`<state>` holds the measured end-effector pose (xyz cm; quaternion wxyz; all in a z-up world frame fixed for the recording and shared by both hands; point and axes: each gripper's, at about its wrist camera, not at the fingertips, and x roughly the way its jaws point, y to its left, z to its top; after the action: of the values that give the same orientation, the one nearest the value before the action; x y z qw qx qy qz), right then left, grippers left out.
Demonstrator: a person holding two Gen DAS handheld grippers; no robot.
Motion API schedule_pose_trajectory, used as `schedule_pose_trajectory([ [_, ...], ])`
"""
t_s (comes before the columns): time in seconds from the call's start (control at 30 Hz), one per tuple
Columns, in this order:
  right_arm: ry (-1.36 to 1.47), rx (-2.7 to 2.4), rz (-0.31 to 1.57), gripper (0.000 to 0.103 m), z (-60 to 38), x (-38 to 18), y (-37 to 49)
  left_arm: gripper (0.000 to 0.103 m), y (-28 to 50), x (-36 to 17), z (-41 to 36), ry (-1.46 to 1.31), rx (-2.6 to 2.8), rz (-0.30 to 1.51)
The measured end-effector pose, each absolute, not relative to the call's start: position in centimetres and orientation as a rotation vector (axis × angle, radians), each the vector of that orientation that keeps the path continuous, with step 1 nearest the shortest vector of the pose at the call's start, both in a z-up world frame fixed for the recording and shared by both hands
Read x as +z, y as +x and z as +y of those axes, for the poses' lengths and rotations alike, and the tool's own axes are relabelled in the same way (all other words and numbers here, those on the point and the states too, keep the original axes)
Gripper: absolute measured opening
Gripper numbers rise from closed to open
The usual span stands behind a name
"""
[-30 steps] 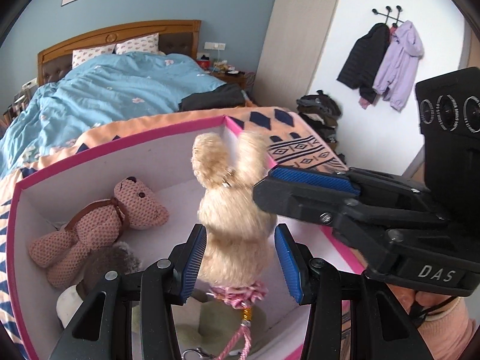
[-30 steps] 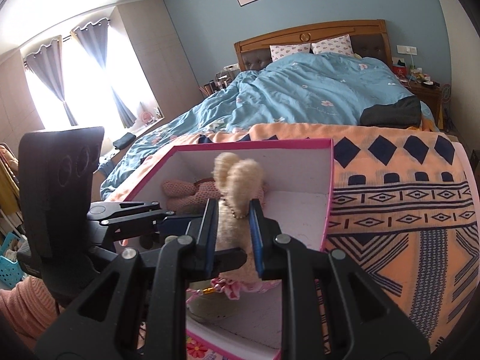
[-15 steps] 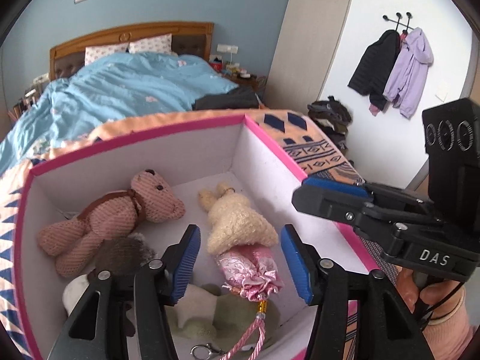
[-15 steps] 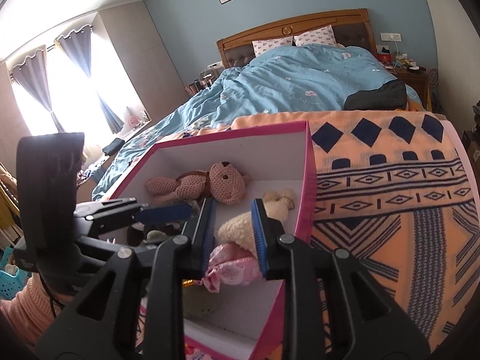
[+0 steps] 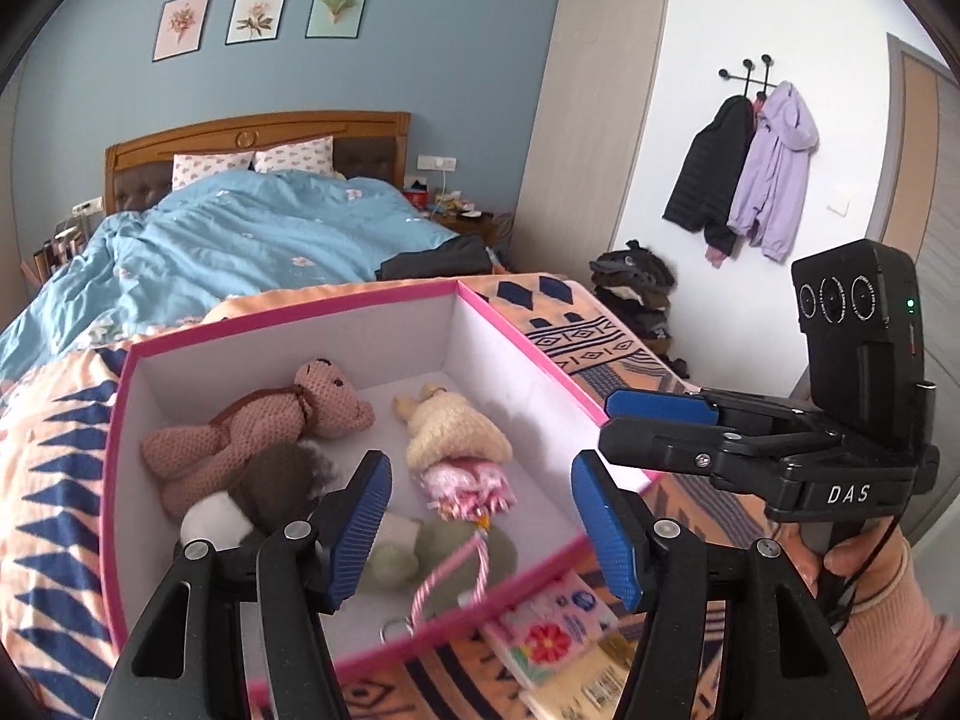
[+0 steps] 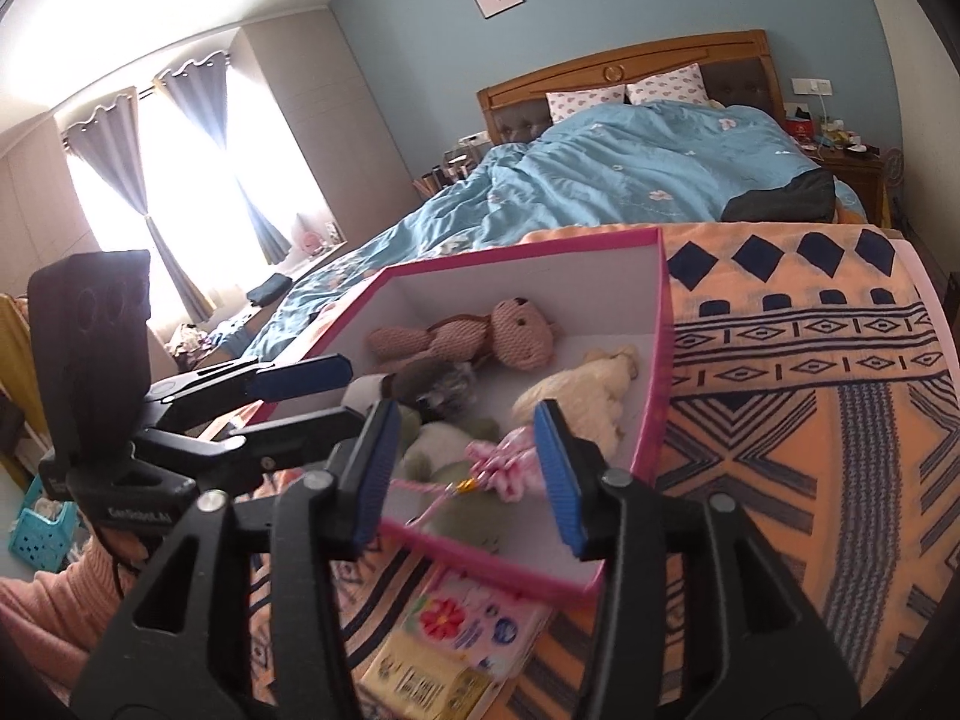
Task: Organize objects
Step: 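Withdraw the right gripper and lower it to the beige tissue pack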
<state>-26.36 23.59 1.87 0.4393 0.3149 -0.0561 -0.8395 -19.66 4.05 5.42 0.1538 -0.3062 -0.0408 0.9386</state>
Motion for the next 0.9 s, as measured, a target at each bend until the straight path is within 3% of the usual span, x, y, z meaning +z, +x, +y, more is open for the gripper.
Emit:
schedule_pose_trajectory([
  [0.33, 0.803, -2.027, -0.122, 0.057, 25.0, 0.6, -21.4, 0.064, -14.6, 3.3, 4.3, -0.894, 2.645, -0.140],
  [0.9, 1.046, -1.989, -0.192, 0.060, 27.8, -7.3, -17.4, 0.064, -11.7, -4.7, 7.0, -1.165, 2.479, -0.183],
])
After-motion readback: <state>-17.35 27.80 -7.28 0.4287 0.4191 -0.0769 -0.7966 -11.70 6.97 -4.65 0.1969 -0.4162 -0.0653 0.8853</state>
